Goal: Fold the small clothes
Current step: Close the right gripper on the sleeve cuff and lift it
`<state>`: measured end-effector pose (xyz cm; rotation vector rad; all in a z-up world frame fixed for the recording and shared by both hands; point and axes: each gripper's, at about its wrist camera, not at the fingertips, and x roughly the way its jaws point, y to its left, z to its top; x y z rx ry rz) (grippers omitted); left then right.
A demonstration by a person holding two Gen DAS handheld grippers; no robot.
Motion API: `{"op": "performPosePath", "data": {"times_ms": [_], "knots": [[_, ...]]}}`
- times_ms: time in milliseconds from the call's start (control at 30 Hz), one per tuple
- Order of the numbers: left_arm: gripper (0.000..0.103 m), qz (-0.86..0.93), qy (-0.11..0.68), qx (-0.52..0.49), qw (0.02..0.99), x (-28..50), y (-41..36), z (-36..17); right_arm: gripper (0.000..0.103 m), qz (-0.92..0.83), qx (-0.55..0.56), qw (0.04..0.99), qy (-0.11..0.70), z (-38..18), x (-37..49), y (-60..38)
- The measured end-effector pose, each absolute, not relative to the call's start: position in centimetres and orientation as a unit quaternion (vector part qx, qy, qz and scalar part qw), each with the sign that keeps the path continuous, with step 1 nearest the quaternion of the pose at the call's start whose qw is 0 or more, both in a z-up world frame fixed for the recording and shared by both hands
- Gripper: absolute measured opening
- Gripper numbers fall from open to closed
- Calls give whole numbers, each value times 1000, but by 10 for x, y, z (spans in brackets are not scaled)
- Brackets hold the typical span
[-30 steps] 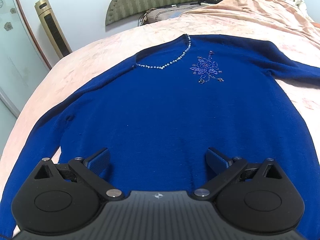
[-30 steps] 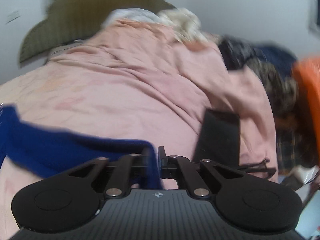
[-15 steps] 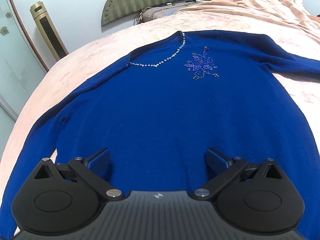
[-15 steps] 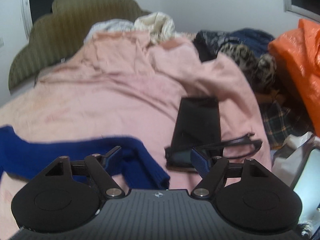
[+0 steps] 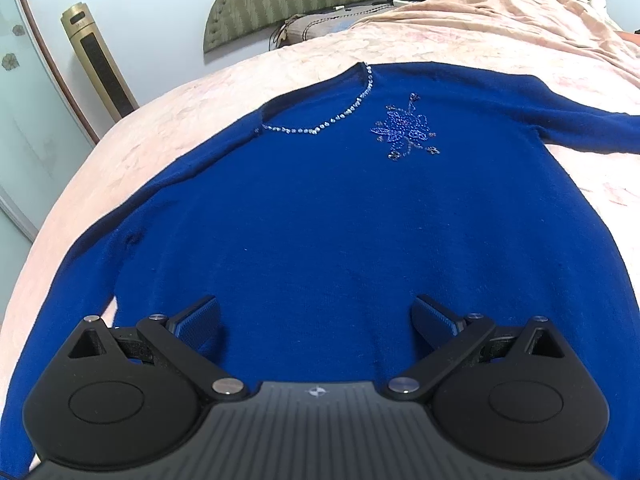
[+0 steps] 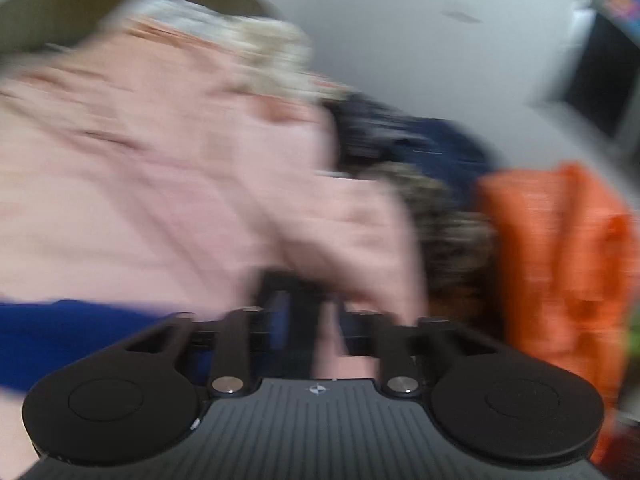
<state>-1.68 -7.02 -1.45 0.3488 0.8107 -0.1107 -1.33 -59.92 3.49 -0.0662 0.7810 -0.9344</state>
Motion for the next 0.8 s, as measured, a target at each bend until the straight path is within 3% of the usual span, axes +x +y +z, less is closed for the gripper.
{"op": "performPosePath", "data": {"times_ms": [100,167,333,600,700,767,800], "knots": [[103,-44,395,163,903,-13,-66,-15,59,-425,22,863,272,49,-39,-585],[103,-46,400,153,903,-10,-66,-15,72,-360,131,894,232,53,-62,-577],[103,-59,395,167,902,-12,-75,-18,72,-257,369,870,200,15,-98,-563],[103,-61,392,166,903,-14,-74,-15,66,-305,426,826,208,-35,-65,-565],[103,-54,389,168,904,-14,-70,-13,51,-335,430,818,182,-40,-48,-577],[103,-50,388,167,905,-13,-67,-11,16,-351,432,812,175,-38,-43,-586],[103,-48,388,166,905,-12,-65,-11,9,-351,437,809,173,-36,-43,-592]]}}
